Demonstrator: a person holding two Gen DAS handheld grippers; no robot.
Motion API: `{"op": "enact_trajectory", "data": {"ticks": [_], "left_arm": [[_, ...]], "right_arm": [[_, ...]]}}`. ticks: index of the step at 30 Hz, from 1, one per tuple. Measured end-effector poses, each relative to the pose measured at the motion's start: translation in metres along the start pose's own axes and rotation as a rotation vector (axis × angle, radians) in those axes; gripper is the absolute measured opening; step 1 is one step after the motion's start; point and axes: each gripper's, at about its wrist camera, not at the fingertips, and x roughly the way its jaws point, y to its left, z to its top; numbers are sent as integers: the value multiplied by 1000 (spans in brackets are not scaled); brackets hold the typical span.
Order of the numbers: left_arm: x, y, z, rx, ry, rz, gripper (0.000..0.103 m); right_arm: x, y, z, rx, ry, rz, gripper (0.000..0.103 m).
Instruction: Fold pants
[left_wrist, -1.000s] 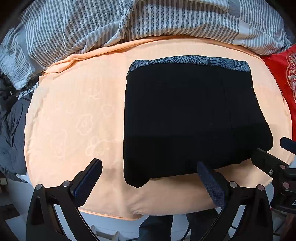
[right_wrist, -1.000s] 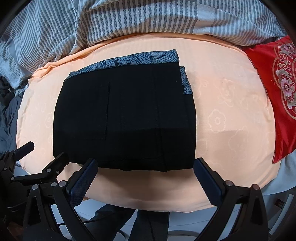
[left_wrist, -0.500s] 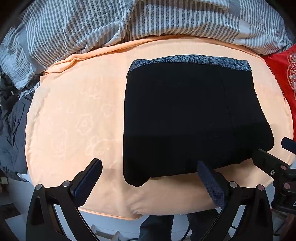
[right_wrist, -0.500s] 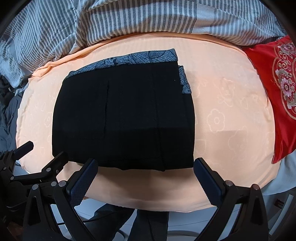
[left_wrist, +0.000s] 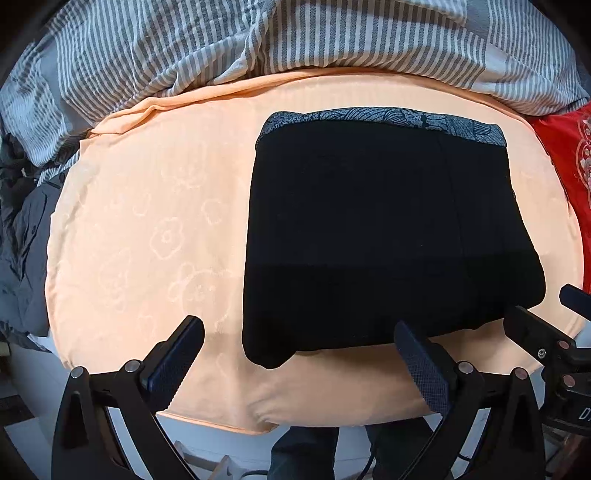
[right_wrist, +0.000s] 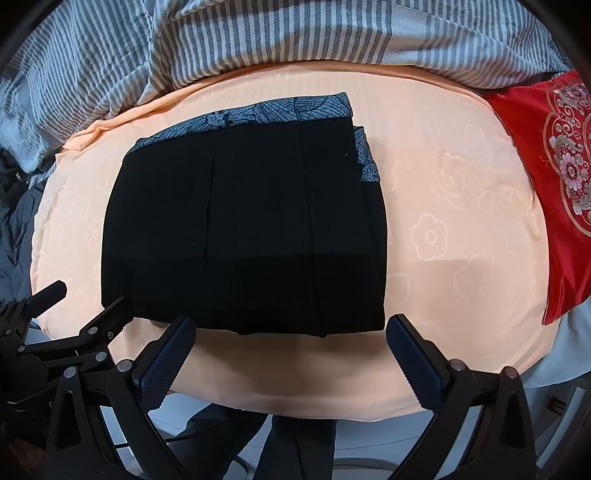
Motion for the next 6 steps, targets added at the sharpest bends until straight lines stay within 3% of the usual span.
{"op": "enact_trajectory", "data": {"ticks": [6], "left_arm": [[-3,-3,-1,14,-23,-6,103]], "right_arm": [[0,0,1,-2,2,0,103]]}}
